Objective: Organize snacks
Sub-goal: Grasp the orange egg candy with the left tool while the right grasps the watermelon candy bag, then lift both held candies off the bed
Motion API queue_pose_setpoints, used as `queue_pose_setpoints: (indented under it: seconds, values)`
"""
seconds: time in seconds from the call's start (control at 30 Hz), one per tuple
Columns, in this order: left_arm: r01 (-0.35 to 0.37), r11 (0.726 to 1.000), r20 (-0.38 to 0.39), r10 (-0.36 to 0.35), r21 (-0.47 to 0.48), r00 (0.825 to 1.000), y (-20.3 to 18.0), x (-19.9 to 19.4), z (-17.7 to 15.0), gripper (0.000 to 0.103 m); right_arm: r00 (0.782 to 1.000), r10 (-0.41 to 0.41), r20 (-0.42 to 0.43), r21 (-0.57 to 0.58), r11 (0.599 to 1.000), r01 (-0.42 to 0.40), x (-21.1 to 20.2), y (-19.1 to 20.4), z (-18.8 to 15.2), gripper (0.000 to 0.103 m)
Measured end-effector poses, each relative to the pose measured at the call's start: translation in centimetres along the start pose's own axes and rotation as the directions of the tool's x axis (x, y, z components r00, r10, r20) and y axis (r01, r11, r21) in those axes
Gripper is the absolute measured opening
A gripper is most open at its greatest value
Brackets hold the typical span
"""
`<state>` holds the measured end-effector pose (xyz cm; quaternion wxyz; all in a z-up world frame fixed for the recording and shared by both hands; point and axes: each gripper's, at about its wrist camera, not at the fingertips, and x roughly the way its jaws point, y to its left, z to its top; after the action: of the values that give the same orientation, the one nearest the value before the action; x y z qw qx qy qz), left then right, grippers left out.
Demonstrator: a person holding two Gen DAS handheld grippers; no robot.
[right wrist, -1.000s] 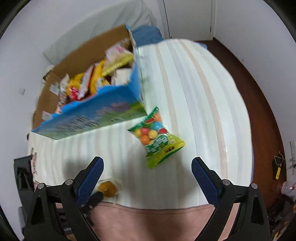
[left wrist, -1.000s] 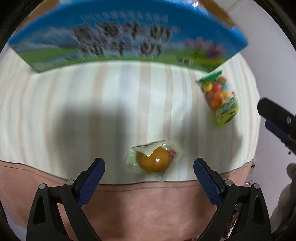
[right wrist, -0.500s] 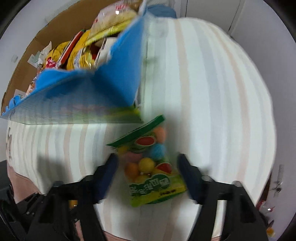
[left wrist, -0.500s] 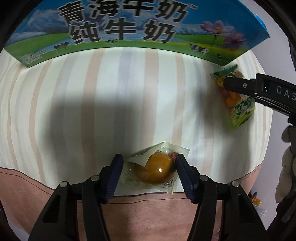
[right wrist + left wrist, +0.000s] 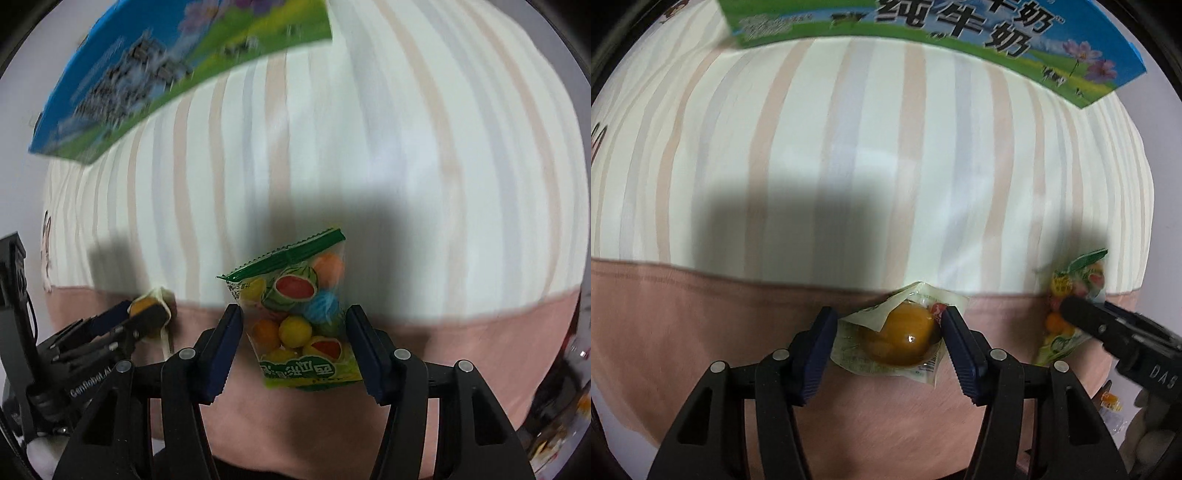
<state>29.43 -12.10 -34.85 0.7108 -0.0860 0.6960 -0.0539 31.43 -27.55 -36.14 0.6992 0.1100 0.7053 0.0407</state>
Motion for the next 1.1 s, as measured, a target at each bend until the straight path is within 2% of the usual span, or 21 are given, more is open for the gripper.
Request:
queue_pose_setpoints:
  seconds: [0.13, 0.2, 0.43, 0.47, 0.57, 0.67, 0.77, 1.0, 1.1]
  values:
    - [-0.009, 1.0, -0.002, 0.009, 0.022, 1.0, 0.0, 0.5, -0.7, 0.058, 1.0, -0.012, 0.001, 0.026, 1.0, 0.012, 0.6, 0.6, -1.4, 0.067]
    - [-0.029, 0.999, -0.009, 0.029, 0.045, 1.0, -1.1, 1.3, -0.4, 0.058, 1.0, -0.001, -0.006, 0.037, 0.999, 0.001, 0.7, 0.9, -1.7, 0.077]
    - [-0.051, 0.995, -0.016, 0.053, 0.089, 0.998, -3.0, 2.3, 0.0, 0.059, 0.999, -0.041, -0.007, 0.015, 0.999, 0.041, 2.0, 2.2, -2.3, 0.077]
    - [-0.052, 0.995, -0.011, 0.053, 0.091, 0.999, -2.8, 2.0, 0.2, 0.059, 0.999, -0.047, -0.002, 0.018, 0.999, 0.047, 2.4, 3.0, -2.3, 0.076]
    - [-0.059, 0.994, 0.01, 0.058, 0.092, 0.998, -3.3, 1.6, 0.4, 0.059, 0.996, -0.093, 0.014, 0.03, 0.995, 0.092, 2.5, 3.0, -2.7, 0.06]
    - [-0.059, 0.995, 0.028, 0.057, 0.081, 0.998, -2.4, 0.8, -0.6, 0.058, 0.996, -0.085, 0.027, 0.041, 0.996, 0.084, 2.5, 2.6, -3.3, 0.055]
    - [-0.036, 0.998, 0.03, 0.035, 0.057, 0.999, -1.5, 1.0, -1.8, 0.057, 0.997, -0.075, 0.032, 0.038, 0.997, 0.074, 1.9, 2.4, -3.8, 0.054]
    - [0.048, 0.997, -0.001, -0.048, -0.067, 0.999, 2.0, 1.0, -2.3, 0.056, 0.999, -0.034, 0.031, 0.051, 0.998, 0.032, 1.3, 1.3, -5.2, 0.054]
    - [0.05, 0.997, -0.005, -0.051, -0.056, 0.999, 2.5, 1.4, -2.7, 0.058, 1.0, -0.018, 0.011, 0.053, 0.998, 0.017, 1.5, 1.3, -5.0, 0.056]
